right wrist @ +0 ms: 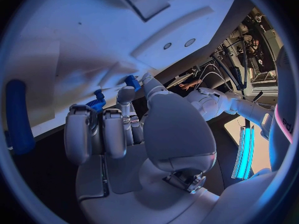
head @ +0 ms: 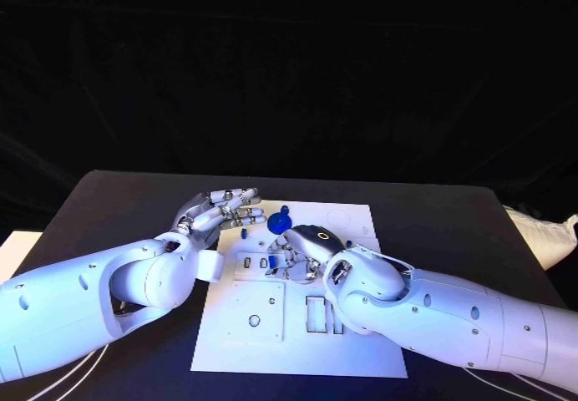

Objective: Assemble the parts on the task board

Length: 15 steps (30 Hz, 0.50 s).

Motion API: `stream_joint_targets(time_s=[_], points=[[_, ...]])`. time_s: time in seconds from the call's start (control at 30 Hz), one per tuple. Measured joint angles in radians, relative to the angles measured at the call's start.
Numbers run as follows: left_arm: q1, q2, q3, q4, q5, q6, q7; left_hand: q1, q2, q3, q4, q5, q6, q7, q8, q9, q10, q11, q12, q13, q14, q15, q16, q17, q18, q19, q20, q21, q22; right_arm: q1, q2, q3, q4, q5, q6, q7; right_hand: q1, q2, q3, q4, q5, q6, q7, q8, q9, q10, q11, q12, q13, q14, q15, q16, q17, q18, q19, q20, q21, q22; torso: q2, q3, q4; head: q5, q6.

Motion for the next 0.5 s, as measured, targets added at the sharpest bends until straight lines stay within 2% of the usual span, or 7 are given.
stream_joint_targets(time_s=[0.17, 0.23, 0.33, 0.37, 0.4, 0.43, 0.5], points=[[0.000, 0.000, 0.000, -0.004, -0.014, -0.002, -0.004, -0.011, 0.011, 0.014, -0.008, 0.000, 0.038, -0.019, 0.000, 0.001, 0.092, -0.030, 0.028, 0.011, 0.126, -0.039, 0.053, 0.046, 0.000, 0.093, -0.036, 0.041, 0.019, 0.000, -0.068, 0.020, 0.083, 0.007, -0.041, 0.061, 0.029, 0.000, -0.004, -0.004, -0.020, -0.015, 0.000, 0.000, -0.009, 0.004, 0.004, 0.035, 0.020, -0.004, 0.004, -0.017, 0.000, 0.000, -0.005, 0.005, -0.010, -0.014, -0.001, 0.0002, 0.0005, 0.003, 0.001], [0.000, -0.003, 0.000, -0.004, -0.028, -0.005, -0.009, -0.013, 0.011, 0.025, -0.005, 0.000, 0.061, -0.028, 0.004, 0.002, 0.131, -0.047, 0.035, 0.016, 0.234, -0.069, 0.121, 0.097, 0.000, 0.172, -0.067, 0.096, 0.046, 0.001, -0.113, 0.033, 0.127, 0.023, -0.051, 0.101, 0.037, -0.001, -0.011, 0.001, -0.028, -0.032, 0.004, 0.000, -0.012, 0.010, 0.010, 0.062, 0.037, -0.002, 0.009, -0.018, 0.000, 0.000, -0.009, 0.009, -0.017, -0.021, -0.003, 0.0003, 0.0008, 0.006, 0.001], [0.000, -0.009, 0.000, -0.002, -0.057, -0.012, -0.021, -0.031, -0.008, 0.037, 0.007, 0.000, 0.100, -0.053, 0.014, 0.008, 0.184, -0.075, 0.040, 0.023, 0.337, -0.108, 0.256, 0.199, 0.000, 0.274, -0.103, 0.188, 0.097, 0.018, -0.184, 0.050, 0.189, 0.064, -0.058, 0.163, 0.040, 0.000, -0.012, 0.002, -0.028, -0.038, 0.010, 0.000, -0.012, 0.010, 0.010, 0.068, 0.041, -0.002, 0.009, -0.018, 0.000, 0.000, -0.009, 0.009, -0.018, -0.029, -0.006, 0.0008, -0.0017, 0.012, 0.004], [0.000, -0.011, 0.000, -0.002, -0.067, -0.013, -0.026, -0.036, -0.012, 0.043, 0.009, 0.000, 0.109, -0.062, 0.014, 0.009, 0.212, -0.084, 0.050, 0.030, 0.345, -0.116, 0.341, 0.277, 0.000, 0.298, -0.114, 0.218, 0.114, 0.025, -0.203, 0.054, 0.201, 0.077, -0.059, 0.179, 0.040, 0.000, -0.012, 0.002, -0.028, -0.038, 0.010, 0.000, -0.012, 0.010, 0.010, 0.068, 0.041, -0.002, 0.009, -0.018, 0.000, 0.000, -0.011, 0.011, -0.018, -0.029, -0.008, 0.0013, -0.0034, 0.013, 0.005], [0.000, -0.013, 0.000, -0.001, -0.078, -0.015, -0.033, -0.042, -0.018, 0.047, 0.012, 0.000, 0.119, -0.072, 0.019, 0.012, 0.242, -0.097, 0.062, 0.040, 0.350, -0.125, 0.477, 0.408, 0.000, 0.323, -0.124, 0.253, 0.136, 0.033, -0.222, 0.056, 0.211, 0.091, -0.059, 0.193, 0.040, 0.000, -0.012, 0.002, -0.028, -0.038, 0.010, 0.000, -0.012, 0.010, 0.010, 0.068, 0.041, -0.002, 0.009, -0.018, 0.000, 0.000, -0.013, 0.012, -0.018, -0.029, -0.009, 0.0017, -0.0045, 0.014, 0.005], [0.000, -0.016, 0.000, 0.000, -0.091, -0.017, -0.043, -0.048, -0.025, 0.051, 0.016, 0.000, 0.132, -0.080, 0.023, 0.015, 0.279, -0.109, 0.079, 0.054, 0.351, -0.134, 0.664, 0.590, 0.000, 0.352, -0.135, 0.349, 0.232, 0.040, -0.241, 0.058, 0.222, 0.106, -0.059, 0.207, 0.045, 0.006, -0.015, 0.005, -0.028, -0.038, 0.010, 0.000, -0.012, 0.010, 0.010, 0.065, 0.039, -0.002, 0.009, -0.018, 0.000, 0.000, -0.013, 0.012, -0.023, -0.031, -0.011, 0.0026, -0.0058, 0.016, 0.005], [0.002, -0.024, 0.000, 0.000, -0.131, -0.017, -0.077, -0.063, -0.039, 0.049, 0.018, 0.000, 0.156, -0.102, 0.033, 0.025, 0.328, -0.134, 0.130, 0.100, 0.353, -0.150, 0.988, 0.905, -0.027, 0.394, -0.158, 0.582, 0.481, 0.059, -0.289, 0.062, 0.247, 0.141, -0.055, 0.235, 0.046, 0.007, -0.016, 0.006, -0.028, -0.039, 0.010, 0.000, -0.012, 0.006, 0.013, 0.061, 0.034, -0.002, 0.009, -0.018, 0.000, 0.000, -0.013, 0.012, -0.023, -0.034, -0.016, 0.0047, -0.0092, 0.020, 0.005]])
